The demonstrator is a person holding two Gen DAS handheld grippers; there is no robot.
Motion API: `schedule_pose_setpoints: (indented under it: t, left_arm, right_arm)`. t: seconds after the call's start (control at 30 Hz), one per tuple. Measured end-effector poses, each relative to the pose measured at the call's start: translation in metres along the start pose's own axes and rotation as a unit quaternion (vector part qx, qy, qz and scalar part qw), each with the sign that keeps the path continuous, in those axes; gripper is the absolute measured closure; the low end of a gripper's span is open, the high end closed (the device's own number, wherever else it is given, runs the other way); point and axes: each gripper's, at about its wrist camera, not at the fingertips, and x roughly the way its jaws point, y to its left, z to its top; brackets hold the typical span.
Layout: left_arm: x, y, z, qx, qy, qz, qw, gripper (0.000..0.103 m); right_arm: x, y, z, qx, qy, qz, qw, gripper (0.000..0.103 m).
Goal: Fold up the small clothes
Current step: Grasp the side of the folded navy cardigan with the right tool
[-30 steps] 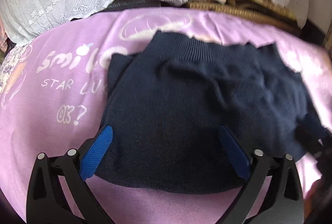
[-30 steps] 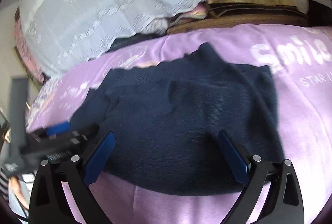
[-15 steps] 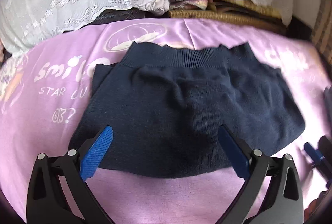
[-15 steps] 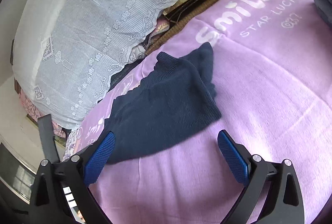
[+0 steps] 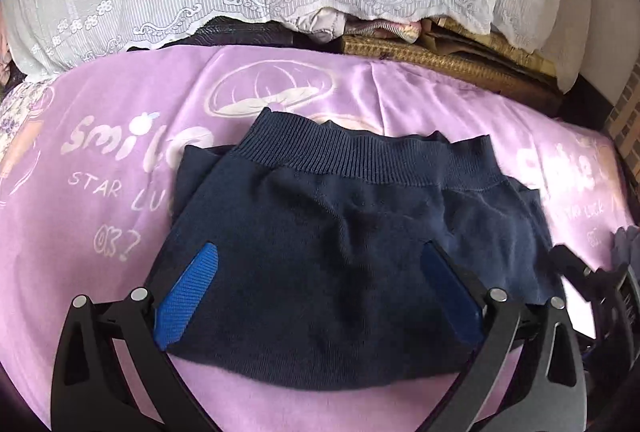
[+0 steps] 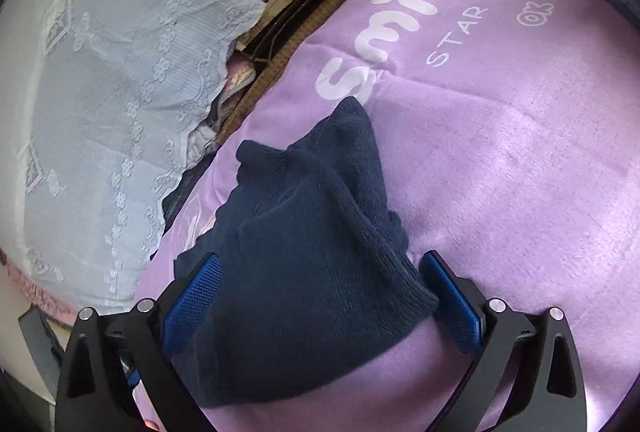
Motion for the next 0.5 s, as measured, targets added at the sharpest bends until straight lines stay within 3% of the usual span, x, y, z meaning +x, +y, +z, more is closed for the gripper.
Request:
schedule_pose_setpoints:
  t: [0.1, 0.2, 0.33, 0.4, 0.5]
  left_arm:
    - [0.034, -0.007, -0.008, 0.036, 0.04, 0.054, 0.9971, 0.004]
    - [0.039, 0.002, -0.007, 0.015, 0.053, 0.031, 0.998, 0.004]
    - [0.036, -0.005, -0.013, 0.031, 0.038, 0.052, 0.9974, 0.004]
    - [0.033, -0.008, -0.014, 0.036, 0.031, 0.058, 0.9972, 0.004]
    - [0.024, -0.006, -0.011, 0.034, 0.021, 0.05, 0.9979, 0.005]
  right_arm:
    - [0.006, 0.006, -0.004, -0.03, -0.02, -0.014, 0.999, 0.006]
    - [0.007, 0.004, -0.004, -0.046, -0.028, -0.024, 0.998, 0.022]
    - [0.009, -0.007, 0.002, -0.036, -0.029, -0.027, 0.999, 0.059]
    - [0.008, -0.012, 0.004, -0.028, -0.026, -0.016, 0.999, 0.071]
    - [0.004, -0.01, 0.005, -0.035, -0.03, -0.001, 0.999, 0.075]
